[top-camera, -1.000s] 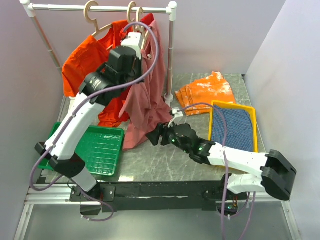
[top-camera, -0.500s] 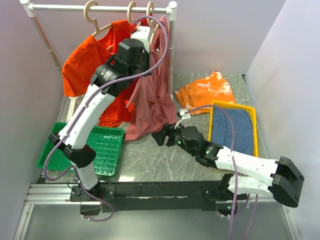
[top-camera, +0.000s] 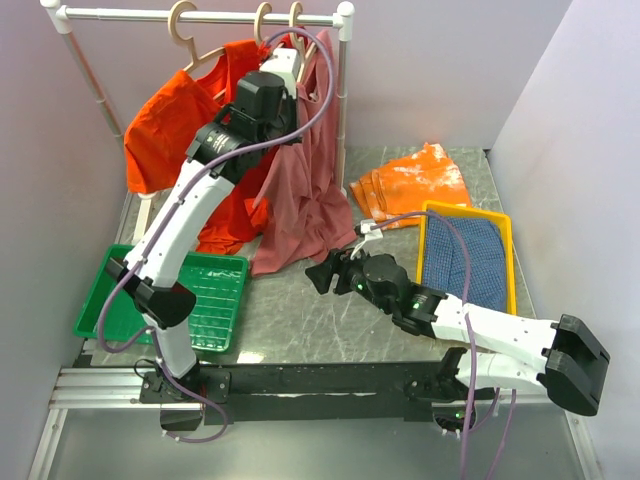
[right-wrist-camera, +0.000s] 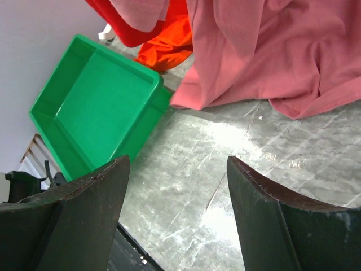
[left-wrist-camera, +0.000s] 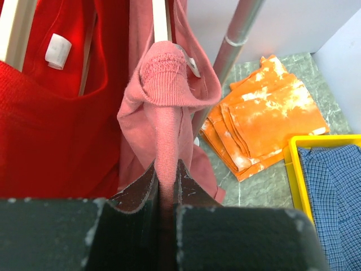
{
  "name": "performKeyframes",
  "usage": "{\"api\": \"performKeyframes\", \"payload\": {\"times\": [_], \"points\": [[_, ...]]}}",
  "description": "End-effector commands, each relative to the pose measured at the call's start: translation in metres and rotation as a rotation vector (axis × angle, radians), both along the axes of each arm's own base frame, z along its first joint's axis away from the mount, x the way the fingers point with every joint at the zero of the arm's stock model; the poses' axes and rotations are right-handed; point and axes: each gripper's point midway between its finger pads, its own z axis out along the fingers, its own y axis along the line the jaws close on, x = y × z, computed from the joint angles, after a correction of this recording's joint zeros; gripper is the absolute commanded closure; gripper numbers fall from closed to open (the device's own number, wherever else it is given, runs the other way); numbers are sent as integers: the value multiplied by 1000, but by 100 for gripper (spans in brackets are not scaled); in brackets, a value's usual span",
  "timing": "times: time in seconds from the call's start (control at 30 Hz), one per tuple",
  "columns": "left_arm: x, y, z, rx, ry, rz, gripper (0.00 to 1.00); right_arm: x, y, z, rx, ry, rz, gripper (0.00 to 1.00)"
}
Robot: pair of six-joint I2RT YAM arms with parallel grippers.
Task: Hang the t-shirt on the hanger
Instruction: Place the hanger at the clothesline.
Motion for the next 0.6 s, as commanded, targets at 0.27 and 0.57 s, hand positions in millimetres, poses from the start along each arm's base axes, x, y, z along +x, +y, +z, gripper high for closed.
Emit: {"api": "performKeyframes", "payload": {"times": [0.27, 0.57], "points": [[12, -9, 28, -66, -103, -73, 81, 2, -3, 10, 21, -25, -17, 23], [-33, 19, 75, -140, -189, -78, 2, 3, -11, 31, 34, -59, -39, 22]]}}
